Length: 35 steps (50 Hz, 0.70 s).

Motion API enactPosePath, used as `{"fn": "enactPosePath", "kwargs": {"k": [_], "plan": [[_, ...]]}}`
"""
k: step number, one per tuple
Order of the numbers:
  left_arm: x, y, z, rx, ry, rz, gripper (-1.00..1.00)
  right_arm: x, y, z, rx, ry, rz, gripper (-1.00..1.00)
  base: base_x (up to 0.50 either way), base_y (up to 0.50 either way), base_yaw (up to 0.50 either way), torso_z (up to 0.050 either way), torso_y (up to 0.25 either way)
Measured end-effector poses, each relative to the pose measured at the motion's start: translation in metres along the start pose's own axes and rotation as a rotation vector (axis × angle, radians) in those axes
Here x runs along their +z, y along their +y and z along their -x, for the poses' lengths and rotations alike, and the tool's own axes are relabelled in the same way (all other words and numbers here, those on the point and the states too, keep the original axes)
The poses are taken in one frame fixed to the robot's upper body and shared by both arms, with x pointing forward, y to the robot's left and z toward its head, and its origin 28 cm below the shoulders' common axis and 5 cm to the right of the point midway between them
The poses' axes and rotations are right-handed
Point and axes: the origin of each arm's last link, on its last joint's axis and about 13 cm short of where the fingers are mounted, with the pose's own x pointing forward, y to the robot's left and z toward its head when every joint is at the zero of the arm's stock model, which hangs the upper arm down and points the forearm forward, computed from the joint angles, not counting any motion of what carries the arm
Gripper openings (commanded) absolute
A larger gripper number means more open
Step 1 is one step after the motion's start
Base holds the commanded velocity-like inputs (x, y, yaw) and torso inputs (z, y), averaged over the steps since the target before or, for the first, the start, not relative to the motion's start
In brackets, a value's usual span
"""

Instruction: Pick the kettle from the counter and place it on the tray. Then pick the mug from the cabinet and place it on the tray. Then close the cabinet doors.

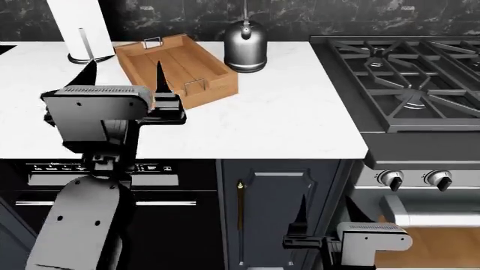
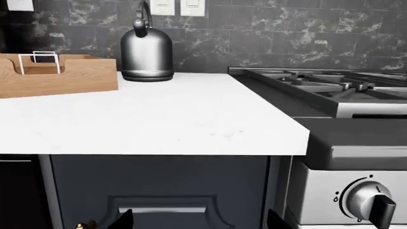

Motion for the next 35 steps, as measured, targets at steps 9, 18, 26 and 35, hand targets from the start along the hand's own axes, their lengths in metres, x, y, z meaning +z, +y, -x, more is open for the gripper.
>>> {"fn": "enactPosePath", "kwargs": {"k": [9,18,26,35], "plan": [[0.079,-0.002,-0.075,0.018,-0.131,-0.006,1.0,0.004,0.0,0.002,-0.004,-0.015,0.001,1.0,0.0,0.0,0.0,0.05,0.006],[0.169,-0.003,-0.143,0.046,-0.181,0.014,1.0,0.008,-0.001,0.005,-0.008,-0.028,0.002,1.0,0.0,0.0,0.0,0.05,0.006],[0.242,-0.011,-0.19,0.054,-0.164,0.013,1.0,0.01,-0.002,0.007,-0.011,-0.036,0.001,1.0,0.0,0.0,0.0,0.05,0.006],[0.287,-0.019,-0.198,0.071,-0.106,-0.033,1.0,0.011,-0.003,0.009,-0.016,-0.04,-0.002,1.0,0.0,0.0,0.0,0.05,0.007]]}}
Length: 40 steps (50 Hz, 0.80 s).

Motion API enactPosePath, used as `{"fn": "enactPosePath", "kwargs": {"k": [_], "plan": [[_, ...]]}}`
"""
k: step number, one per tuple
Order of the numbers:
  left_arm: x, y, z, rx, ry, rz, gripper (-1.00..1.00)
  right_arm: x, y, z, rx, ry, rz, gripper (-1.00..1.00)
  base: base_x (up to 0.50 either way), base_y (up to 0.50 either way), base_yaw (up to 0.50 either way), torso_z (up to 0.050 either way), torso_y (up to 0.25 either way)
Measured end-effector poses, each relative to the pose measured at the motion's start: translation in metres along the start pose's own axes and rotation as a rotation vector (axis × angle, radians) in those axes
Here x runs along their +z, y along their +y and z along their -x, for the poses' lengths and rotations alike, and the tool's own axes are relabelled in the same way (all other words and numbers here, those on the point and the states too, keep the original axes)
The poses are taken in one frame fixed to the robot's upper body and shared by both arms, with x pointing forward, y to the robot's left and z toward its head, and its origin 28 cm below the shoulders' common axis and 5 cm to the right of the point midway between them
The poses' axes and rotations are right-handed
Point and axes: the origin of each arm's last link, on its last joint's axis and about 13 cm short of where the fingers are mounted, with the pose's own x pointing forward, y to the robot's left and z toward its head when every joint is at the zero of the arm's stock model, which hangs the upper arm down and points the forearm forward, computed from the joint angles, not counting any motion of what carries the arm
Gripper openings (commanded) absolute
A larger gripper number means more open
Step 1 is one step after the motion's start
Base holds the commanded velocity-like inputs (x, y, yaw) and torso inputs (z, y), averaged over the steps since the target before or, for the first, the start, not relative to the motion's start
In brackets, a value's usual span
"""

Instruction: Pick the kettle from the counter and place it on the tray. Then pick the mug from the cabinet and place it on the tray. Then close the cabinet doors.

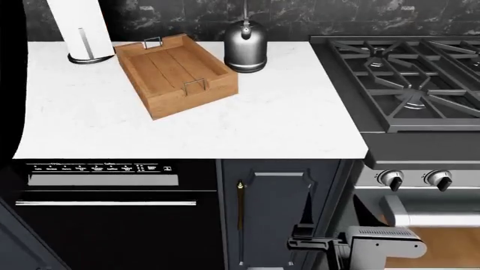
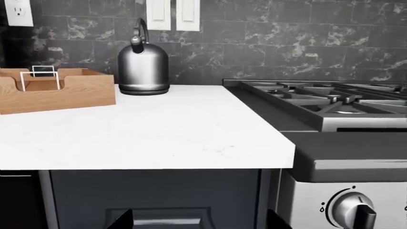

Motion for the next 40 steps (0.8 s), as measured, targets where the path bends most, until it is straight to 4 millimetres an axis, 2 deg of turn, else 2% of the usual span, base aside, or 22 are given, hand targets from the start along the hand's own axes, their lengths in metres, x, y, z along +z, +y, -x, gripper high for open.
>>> {"fn": "enactPosePath", "kwargs": {"k": [4,15,26,32,40], "plan": [[0.01,0.003,0.0,0.023,0.032,-0.022,1.0,0.0,0.0,0.0,-0.001,-0.003,0.0,1.0,0.0,0.0,0.0,0.05,0.006],[0.026,0.009,0.005,0.053,0.101,0.001,1.0,0.001,-0.001,0.002,-0.005,-0.008,-0.001,1.0,0.0,0.0,0.0,0.0,0.0],[0.036,0.007,0.01,0.032,0.147,0.071,1.0,0.002,-0.001,0.003,-0.006,-0.011,-0.009,1.0,0.0,-0.01,0.0,0.0,0.0],[0.039,0.007,0.012,0.022,0.158,0.088,1.0,0.003,-0.001,0.003,-0.007,-0.011,-0.019,1.0,0.0,-0.5,0.0,0.0,0.0],[0.043,0.003,0.015,-0.002,0.169,0.104,1.0,0.009,-0.005,0.003,-0.019,-0.023,-0.016,1.0,0.0,0.0,0.0,0.0,0.0]]}}
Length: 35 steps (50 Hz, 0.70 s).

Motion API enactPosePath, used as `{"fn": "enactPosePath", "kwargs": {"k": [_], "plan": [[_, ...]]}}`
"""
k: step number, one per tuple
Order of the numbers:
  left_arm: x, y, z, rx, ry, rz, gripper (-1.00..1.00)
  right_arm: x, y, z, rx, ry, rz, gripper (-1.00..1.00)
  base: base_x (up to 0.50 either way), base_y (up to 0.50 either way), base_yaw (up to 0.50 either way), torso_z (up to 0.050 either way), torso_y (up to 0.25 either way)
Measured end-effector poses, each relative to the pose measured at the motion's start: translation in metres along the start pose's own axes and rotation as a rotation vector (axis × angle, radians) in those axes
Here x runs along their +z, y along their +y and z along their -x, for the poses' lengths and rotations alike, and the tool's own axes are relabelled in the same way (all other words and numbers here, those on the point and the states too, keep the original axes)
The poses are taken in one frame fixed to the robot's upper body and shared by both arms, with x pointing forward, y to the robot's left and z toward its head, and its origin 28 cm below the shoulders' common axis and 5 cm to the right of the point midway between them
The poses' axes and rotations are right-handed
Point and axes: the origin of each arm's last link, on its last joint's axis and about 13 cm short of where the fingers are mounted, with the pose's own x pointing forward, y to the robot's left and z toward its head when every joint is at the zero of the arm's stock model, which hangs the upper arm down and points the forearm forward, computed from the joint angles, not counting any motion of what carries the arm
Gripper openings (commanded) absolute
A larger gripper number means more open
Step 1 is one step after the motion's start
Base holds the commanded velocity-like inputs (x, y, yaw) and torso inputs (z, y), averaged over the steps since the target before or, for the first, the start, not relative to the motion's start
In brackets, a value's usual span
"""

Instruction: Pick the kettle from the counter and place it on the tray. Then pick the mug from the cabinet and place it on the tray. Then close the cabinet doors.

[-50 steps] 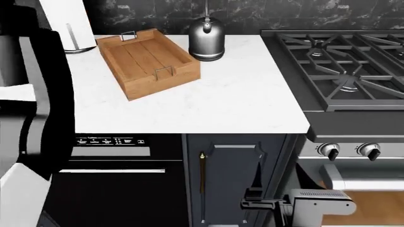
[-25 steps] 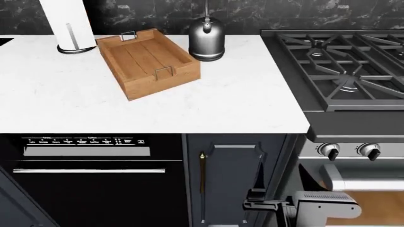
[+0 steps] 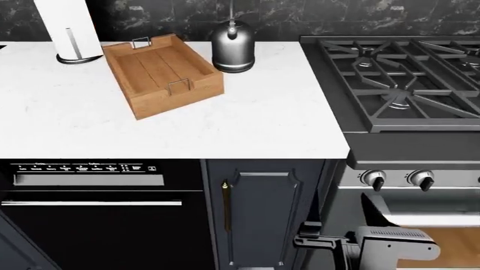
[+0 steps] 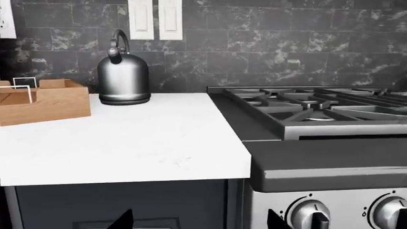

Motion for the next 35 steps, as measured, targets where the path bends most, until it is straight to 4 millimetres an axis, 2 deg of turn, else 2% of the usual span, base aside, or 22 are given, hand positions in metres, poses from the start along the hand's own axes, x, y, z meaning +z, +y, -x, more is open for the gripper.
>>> {"fn": "enactPosePath", "kwargs": {"k": [6,16,21,25,35], "plan": [[0.001,0.0,0.001,-0.007,0.002,-0.01,1.0,0.027,-0.007,-0.005,-0.017,-0.036,0.028,1.0,0.0,0.0,0.0,0.0,0.0],[0.003,0.001,0.003,-0.009,-0.008,-0.038,1.0,0.101,-0.015,-0.016,-0.011,-0.134,0.054,1.0,0.0,0.0,0.0,0.0,0.0],[0.004,0.002,0.003,-0.008,-0.013,-0.051,1.0,0.129,-0.017,-0.016,0.001,-0.185,0.067,1.0,0.0,0.0,0.0,0.0,0.0],[0.005,0.003,0.003,-0.007,-0.017,-0.059,1.0,0.144,-0.016,-0.013,0.014,-0.211,0.089,1.0,0.05,0.0,0.0,0.0,0.0],[0.007,0.004,0.004,-0.004,-0.028,-0.074,1.0,0.159,-0.016,-0.004,0.034,-0.234,0.141,1.0,0.5,0.0,0.0,0.0,0.0]]}}
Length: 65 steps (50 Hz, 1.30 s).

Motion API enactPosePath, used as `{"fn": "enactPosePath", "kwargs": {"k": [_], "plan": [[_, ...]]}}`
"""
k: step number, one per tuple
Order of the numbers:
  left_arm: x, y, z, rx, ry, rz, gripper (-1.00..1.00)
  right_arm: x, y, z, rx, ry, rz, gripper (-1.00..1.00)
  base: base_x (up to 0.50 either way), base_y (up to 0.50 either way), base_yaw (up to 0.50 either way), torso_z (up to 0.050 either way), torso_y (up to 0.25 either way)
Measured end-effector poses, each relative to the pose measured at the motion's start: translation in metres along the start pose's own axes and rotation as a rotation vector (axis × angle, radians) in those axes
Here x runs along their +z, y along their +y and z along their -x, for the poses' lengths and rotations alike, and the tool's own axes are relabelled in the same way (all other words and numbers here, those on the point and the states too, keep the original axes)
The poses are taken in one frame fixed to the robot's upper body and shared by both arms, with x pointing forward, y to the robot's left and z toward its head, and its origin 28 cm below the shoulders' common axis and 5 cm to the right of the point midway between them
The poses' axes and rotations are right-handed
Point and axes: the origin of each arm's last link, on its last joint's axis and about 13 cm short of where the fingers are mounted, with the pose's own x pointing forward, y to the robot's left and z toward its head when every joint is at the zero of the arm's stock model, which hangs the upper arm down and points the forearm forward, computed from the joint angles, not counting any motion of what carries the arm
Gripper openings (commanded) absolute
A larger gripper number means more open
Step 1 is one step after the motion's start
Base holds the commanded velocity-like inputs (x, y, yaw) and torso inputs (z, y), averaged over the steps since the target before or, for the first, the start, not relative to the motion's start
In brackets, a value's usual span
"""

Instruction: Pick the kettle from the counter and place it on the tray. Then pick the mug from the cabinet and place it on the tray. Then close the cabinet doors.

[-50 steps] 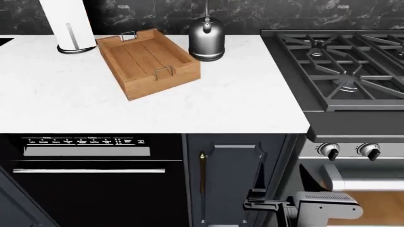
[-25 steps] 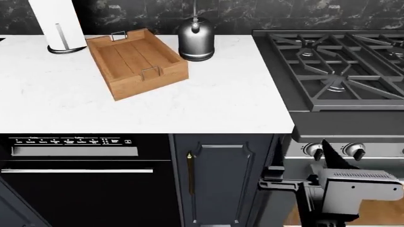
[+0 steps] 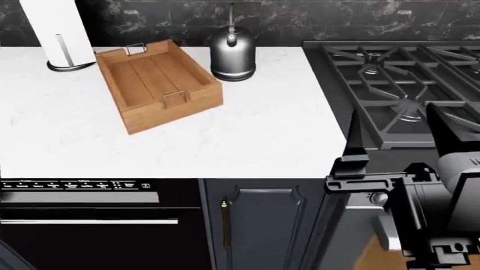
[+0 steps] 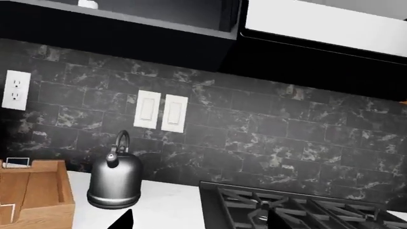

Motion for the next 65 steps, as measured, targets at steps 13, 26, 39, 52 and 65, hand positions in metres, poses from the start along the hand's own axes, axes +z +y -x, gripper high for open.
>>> {"fn": "enactPosePath", "kwargs": {"k": [13,26,39,52,65], "plan": [[0.002,0.002,0.001,0.006,-0.008,-0.009,1.0,0.004,-0.001,0.003,0.006,0.001,0.027,1.0,0.5,0.0,0.0,0.0,0.0],[0.004,0.003,0.003,0.01,-0.014,-0.015,1.0,0.006,-0.002,0.004,0.007,-0.001,0.036,1.0,0.5,0.0,0.0,0.0,0.001],[0.004,0.004,0.002,0.015,-0.012,-0.019,1.0,0.028,-0.004,0.001,0.029,-0.077,0.054,1.0,0.5,0.0,0.0,0.0,0.002],[0.002,0.005,0.001,0.019,-0.007,-0.023,1.0,0.048,-0.008,0.002,0.036,-0.133,0.08,1.0,0.5,0.0,0.0,0.0,0.001],[0.0,0.006,0.0,0.022,0.003,-0.027,1.0,0.051,-0.01,0.006,0.006,-0.132,0.084,1.0,0.5,0.0,0.0,0.0,0.002]]}}
